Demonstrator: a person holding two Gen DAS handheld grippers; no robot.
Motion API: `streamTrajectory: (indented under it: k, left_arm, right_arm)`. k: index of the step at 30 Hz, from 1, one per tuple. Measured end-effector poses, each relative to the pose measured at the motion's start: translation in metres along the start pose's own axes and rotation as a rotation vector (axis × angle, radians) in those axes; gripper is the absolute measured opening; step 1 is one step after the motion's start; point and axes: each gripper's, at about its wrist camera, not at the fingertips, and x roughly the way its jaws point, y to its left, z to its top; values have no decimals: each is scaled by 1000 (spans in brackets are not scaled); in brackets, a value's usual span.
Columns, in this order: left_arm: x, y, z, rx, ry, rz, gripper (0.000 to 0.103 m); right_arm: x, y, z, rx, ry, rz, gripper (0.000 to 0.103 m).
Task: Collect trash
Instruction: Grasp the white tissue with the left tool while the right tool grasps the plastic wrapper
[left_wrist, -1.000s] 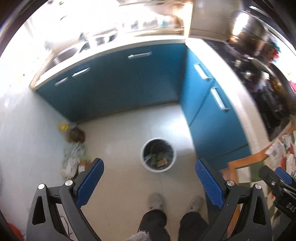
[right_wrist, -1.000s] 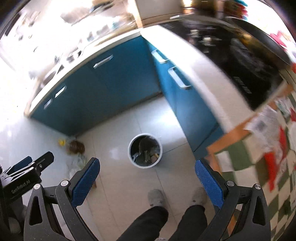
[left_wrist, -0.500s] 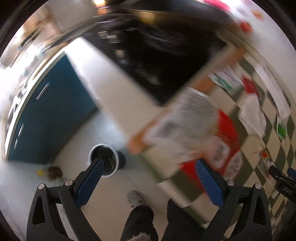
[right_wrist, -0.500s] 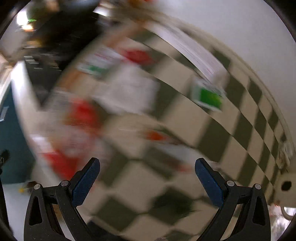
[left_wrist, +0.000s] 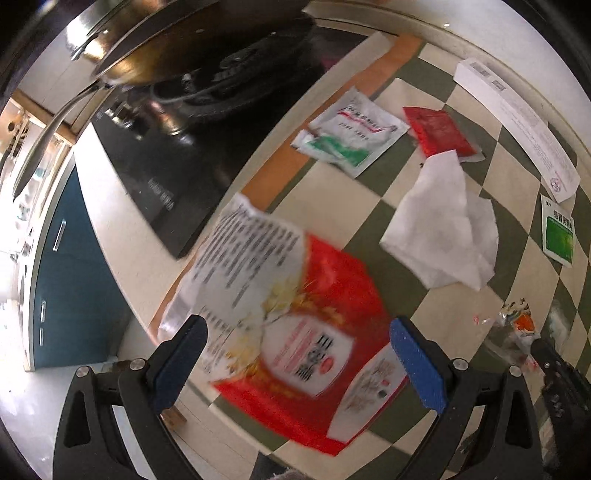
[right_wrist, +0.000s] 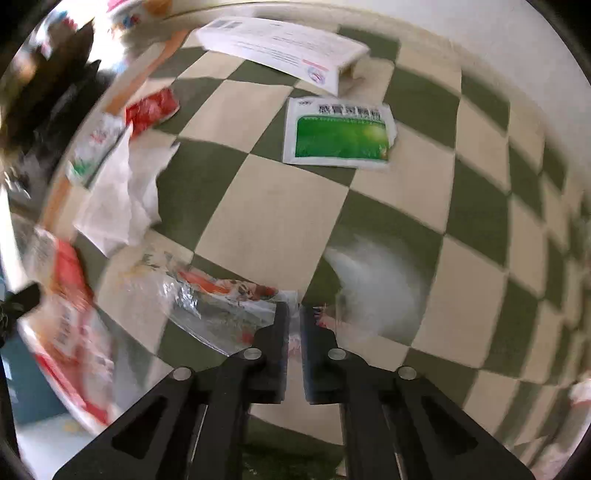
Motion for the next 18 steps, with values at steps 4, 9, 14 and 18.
streamTrajectory:
  k: [4, 9, 14, 18]
  left_arm:
    - [4, -17, 19, 20, 1, -41, 101]
    - [20, -48, 54, 50, 43, -175, 100]
    - [43, -77, 68, 107, 95, -198, 64]
    - [26, -78, 68, 121, 65, -265, 5]
  right_arm:
    - [-19, -45, 19, 85, -53, 29, 5]
    - [-45, -84, 36, 170, -126, -13, 5]
    - [-53, -104, 40, 232, -160, -69, 5]
    - [-62, -103, 39, 235, -176, -67, 5]
